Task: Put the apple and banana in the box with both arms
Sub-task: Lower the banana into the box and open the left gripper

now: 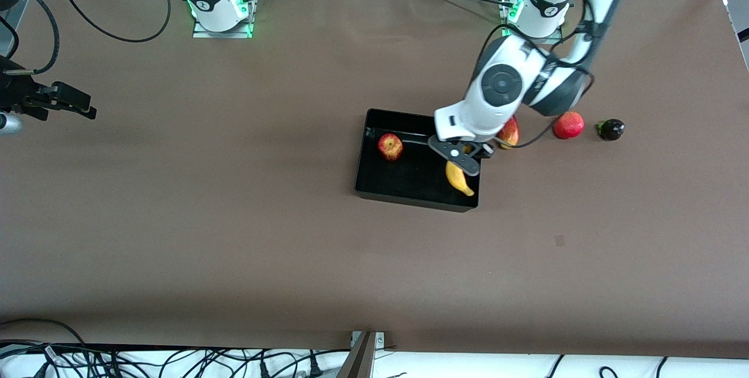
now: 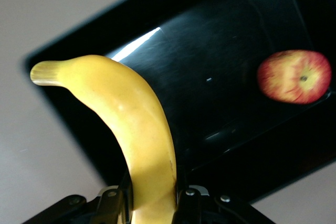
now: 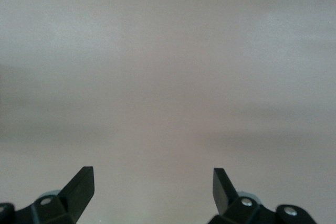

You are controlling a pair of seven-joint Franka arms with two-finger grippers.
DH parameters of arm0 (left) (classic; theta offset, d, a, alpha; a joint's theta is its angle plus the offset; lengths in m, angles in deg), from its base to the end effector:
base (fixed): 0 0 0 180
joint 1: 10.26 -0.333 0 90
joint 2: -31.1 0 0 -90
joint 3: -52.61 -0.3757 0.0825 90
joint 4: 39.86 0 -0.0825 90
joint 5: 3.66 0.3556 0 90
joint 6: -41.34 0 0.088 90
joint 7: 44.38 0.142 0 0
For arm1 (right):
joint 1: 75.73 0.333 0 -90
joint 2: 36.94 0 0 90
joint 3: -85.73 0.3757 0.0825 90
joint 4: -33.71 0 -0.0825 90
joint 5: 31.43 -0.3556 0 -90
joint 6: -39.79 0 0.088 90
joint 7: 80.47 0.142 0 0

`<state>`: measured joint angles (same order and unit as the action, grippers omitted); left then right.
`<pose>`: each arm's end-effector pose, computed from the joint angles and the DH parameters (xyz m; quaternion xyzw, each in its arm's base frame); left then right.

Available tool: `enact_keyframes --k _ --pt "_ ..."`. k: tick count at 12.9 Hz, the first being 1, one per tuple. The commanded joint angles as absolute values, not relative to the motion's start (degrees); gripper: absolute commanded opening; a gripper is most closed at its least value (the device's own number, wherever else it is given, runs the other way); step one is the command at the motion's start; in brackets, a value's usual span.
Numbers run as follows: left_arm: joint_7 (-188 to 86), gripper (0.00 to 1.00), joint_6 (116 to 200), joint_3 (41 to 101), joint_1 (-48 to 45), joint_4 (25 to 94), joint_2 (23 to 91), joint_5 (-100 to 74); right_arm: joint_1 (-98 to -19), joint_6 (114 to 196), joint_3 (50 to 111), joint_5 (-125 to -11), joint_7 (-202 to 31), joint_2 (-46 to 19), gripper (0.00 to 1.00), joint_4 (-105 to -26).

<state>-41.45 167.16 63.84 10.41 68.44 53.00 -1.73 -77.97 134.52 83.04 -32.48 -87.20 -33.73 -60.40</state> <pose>0.5309 -0.3172 0.3400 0.9519 -0.3035 -0.0391 0.0139 0.5463 -0.0439 0.5942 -0.9996 -0.0147 0.0217 0.0100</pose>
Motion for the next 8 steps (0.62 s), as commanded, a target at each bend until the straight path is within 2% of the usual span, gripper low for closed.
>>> enact_keyframes --k 1,8 --pt "-42.4 0.00 170.8 63.2 11.5 68.0 56.4 -2.3 -78.9 133.7 83.6 -33.4 -86.7 -33.5 1.00 -59.5" --pt "-41.9 0.00 174.8 63.2 14.0 68.3 60.8 1.1 -78.9 133.6 83.7 -33.4 -86.7 -33.5 1.00 -59.5"
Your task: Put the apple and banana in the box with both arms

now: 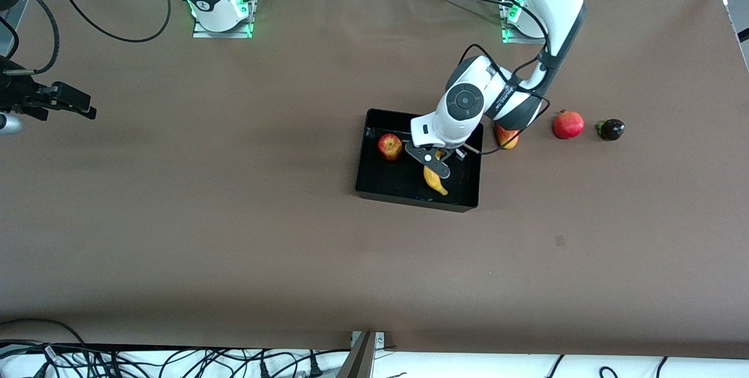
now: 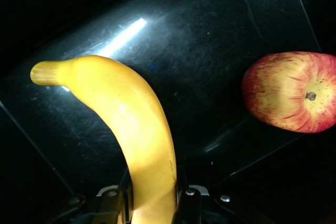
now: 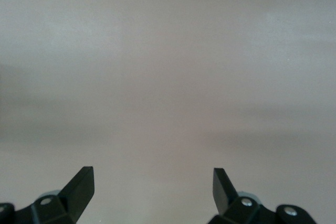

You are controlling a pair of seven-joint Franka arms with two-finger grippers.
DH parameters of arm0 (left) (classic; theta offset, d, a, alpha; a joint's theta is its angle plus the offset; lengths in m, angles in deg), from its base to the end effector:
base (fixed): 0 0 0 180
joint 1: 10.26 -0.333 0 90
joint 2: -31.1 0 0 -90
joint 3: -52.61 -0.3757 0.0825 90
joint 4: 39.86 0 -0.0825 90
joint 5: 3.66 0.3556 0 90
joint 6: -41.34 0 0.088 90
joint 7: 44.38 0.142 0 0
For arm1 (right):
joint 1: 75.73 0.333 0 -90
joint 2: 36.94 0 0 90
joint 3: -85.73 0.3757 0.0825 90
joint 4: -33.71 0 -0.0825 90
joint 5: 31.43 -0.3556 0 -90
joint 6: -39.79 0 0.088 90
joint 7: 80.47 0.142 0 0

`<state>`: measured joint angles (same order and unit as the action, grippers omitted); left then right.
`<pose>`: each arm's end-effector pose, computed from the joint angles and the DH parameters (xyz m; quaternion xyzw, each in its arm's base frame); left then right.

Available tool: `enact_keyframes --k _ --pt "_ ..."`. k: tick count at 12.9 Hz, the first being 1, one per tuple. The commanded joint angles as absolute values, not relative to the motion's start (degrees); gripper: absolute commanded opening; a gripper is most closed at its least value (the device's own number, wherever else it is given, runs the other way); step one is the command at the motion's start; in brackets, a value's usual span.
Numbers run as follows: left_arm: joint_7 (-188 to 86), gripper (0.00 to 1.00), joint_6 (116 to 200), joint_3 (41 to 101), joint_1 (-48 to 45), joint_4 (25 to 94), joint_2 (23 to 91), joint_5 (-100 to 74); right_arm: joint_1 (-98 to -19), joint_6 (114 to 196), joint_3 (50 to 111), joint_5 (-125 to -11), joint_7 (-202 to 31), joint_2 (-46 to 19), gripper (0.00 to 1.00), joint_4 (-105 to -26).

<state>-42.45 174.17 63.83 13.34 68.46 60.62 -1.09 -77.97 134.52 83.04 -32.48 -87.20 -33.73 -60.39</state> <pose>0.5258 -0.3518 0.2673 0.9461 -0.3199 -0.0460 0.0204 0.5464 -0.0439 0.5943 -0.9996 -0.0147 0.0216 0.0100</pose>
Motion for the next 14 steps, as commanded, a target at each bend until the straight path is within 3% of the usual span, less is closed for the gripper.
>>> enact_keyframes --k 1,7,8,9,10,11,14 --pt "-40.9 0.00 174.8 63.2 13.9 68.3 60.9 2.7 -78.9 133.6 83.7 -33.4 -86.7 -33.5 1.00 -59.5" --pt "-35.1 0.00 179.1 63.2 13.4 69.9 63.3 2.8 -78.9 133.6 83.6 -33.4 -86.7 -33.5 1.00 -59.5" --pt "-36.0 0.12 179.0 63.2 13.4 69.9 63.5 2.8 -78.9 133.7 83.7 -33.4 -86.7 -33.4 1.00 -59.5" --pt "-36.2 0.43 178.8 63.2 13.4 70.0 63.8 2.2 -78.9 133.7 83.7 -33.4 -86.7 -33.5 1.00 -59.5" --pt "-36.2 0.84 178.6 63.2 13.2 70.0 63.7 2.2 -78.9 133.7 83.7 -33.4 -86.7 -33.5 1.00 -59.5" --pt "-36.0 1.00 178.4 63.2 13.1 70.2 63.5 2.2 -78.9 133.7 83.7 -33.4 -86.7 -33.5 1.00 -59.5" --pt "-35.3 1.00 178.4 63.2 12.9 70.3 60.7 2.2 -78.9 133.6 83.6 -33.5 -86.7 -33.5 1.00 -59.5"
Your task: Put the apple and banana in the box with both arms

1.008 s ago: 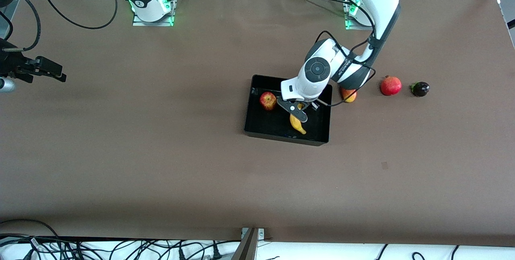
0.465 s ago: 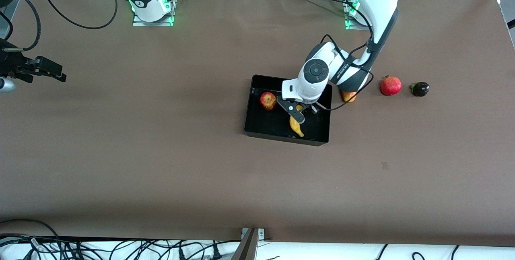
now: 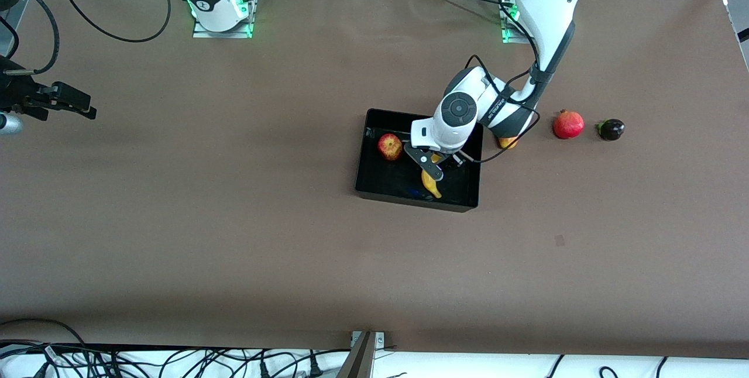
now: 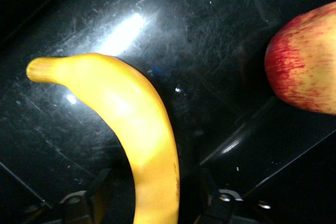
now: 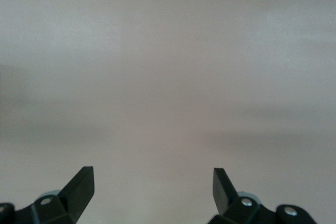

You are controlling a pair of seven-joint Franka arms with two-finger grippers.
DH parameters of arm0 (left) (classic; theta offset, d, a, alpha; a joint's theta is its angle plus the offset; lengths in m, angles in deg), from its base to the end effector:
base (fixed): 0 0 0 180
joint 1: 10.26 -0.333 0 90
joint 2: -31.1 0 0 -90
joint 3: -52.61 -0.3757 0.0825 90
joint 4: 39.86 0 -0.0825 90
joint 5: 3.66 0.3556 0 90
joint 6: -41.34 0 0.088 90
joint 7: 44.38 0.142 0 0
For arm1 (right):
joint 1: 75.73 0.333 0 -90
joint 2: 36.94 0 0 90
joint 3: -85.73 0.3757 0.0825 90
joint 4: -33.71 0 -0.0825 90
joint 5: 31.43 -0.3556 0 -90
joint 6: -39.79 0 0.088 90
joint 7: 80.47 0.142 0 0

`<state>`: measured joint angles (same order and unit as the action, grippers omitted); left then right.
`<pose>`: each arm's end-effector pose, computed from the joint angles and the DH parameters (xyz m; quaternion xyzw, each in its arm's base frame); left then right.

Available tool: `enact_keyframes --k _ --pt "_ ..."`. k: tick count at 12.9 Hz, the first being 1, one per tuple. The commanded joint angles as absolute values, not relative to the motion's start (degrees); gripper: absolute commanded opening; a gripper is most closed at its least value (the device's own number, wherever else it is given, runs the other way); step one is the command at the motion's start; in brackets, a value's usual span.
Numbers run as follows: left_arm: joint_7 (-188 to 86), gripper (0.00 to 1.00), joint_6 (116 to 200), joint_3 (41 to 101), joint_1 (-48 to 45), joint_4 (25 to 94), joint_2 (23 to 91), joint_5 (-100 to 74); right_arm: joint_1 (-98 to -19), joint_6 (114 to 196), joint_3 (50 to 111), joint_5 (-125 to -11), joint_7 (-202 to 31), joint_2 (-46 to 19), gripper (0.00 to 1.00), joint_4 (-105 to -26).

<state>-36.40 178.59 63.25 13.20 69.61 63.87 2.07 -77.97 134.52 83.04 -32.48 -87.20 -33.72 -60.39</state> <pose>0.5295 -0.3450 0.2298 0.9231 -0.3824 -0.0405 0.0092 0.5464 -0.0439 0.5942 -0.9996 -0.0147 0.0217 0.0100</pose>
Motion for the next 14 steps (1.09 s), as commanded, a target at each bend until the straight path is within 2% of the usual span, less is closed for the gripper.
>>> enact_keyframes --k 1,2,5,9,12,14 --pt "-35.2 1.00 178.4 63.2 12.0 70.3 58.0 2.2 -78.9 133.6 83.7 -33.4 -86.7 -33.4 1.00 -59.5" --pt "-35.2 1.00 176.4 63.2 10.4 70.3 54.6 2.3 -78.9 133.7 83.6 -33.4 -86.7 -33.5 1.00 -59.5" --pt "-35.9 1.00 163.5 63.2 6.9 70.2 43.2 2.2 -78.9 133.7 83.7 -33.4 -86.7 -33.5 1.00 -59.5" --pt "-35.9 1.00 151.4 63.2 -3.0 70.3 31.1 0.8 -78.9 133.7 83.7 -33.4 -86.7 -33.5 1.00 -59.5" --pt "-36.2 1.00 141.9 62.8 -8.3 69.9 24.8 0.0 -78.9 133.8 83.7 -33.4 -86.7 -33.5 1.00 -59.5" --pt "-41.4 1.00 136.9 59.3 -8.9 68.8 23.7 -1.5 -78.9 133.8 83.7 -33.5 -86.7 -33.4 1.00 -59.5"
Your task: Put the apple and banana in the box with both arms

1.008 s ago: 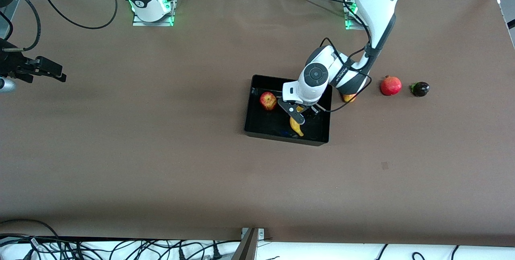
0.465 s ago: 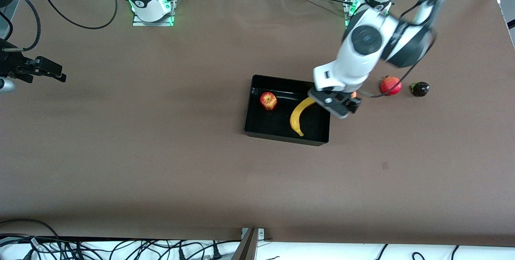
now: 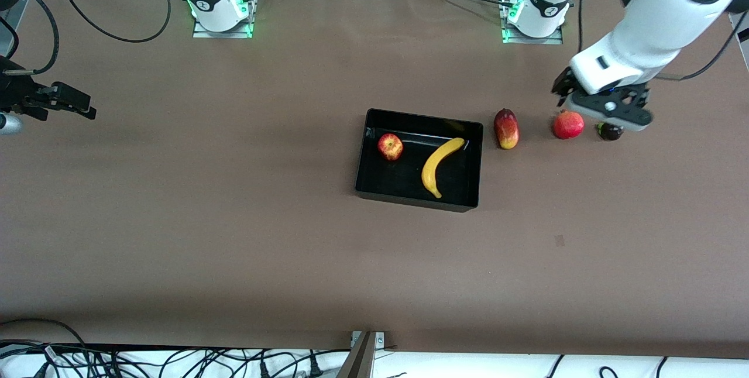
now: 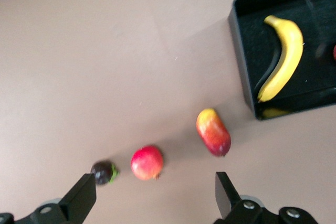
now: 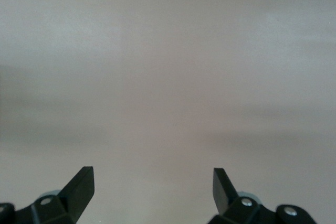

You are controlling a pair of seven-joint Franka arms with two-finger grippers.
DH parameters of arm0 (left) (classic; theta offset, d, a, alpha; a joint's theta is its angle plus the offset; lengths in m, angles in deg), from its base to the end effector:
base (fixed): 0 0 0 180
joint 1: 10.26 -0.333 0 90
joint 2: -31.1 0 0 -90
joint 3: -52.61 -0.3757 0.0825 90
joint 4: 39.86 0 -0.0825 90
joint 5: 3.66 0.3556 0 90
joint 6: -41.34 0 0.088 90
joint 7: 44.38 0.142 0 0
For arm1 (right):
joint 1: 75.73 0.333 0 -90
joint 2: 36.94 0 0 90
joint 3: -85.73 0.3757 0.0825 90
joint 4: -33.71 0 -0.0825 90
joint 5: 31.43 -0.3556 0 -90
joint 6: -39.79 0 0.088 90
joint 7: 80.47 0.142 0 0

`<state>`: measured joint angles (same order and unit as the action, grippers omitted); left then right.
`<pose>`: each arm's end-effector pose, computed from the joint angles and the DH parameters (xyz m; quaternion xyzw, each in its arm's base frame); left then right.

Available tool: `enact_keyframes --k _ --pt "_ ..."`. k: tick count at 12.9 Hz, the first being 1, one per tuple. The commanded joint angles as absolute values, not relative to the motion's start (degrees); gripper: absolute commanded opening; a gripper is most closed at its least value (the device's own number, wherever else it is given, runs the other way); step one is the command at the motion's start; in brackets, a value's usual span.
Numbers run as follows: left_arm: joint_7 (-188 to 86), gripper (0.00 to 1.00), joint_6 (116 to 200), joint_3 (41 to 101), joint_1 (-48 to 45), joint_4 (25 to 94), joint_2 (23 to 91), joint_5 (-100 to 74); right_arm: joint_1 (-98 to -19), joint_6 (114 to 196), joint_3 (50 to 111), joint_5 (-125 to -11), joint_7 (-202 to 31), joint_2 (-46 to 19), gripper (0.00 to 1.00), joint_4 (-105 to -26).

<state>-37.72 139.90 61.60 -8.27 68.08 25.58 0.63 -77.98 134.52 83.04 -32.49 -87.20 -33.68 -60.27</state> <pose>0.4818 -0.0871 0.5713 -0.9856 0.1592 0.0326 0.0456 0.5468 -0.0440 0.5948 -0.9996 -0.0147 0.0210 0.0100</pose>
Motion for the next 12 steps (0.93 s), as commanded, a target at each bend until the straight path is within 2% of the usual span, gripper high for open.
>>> enact_keyframes --k 1,2,12 --pt "-43.8 1.00 134.4 57.9 -8.8 67.5 23.9 -3.0 -78.9 133.8 83.7 -33.5 -86.7 -33.5 1.00 -59.5" --pt "-44.5 1.00 133.1 57.7 -8.9 65.7 24.4 -3.3 -78.9 133.8 83.7 -33.5 -86.7 -33.5 1.00 -59.5" --pt "-44.6 1.00 132.9 57.6 -11.4 64.8 24.2 -6.5 -79.0 133.7 83.6 -33.9 -86.7 -33.4 1.00 -59.5"
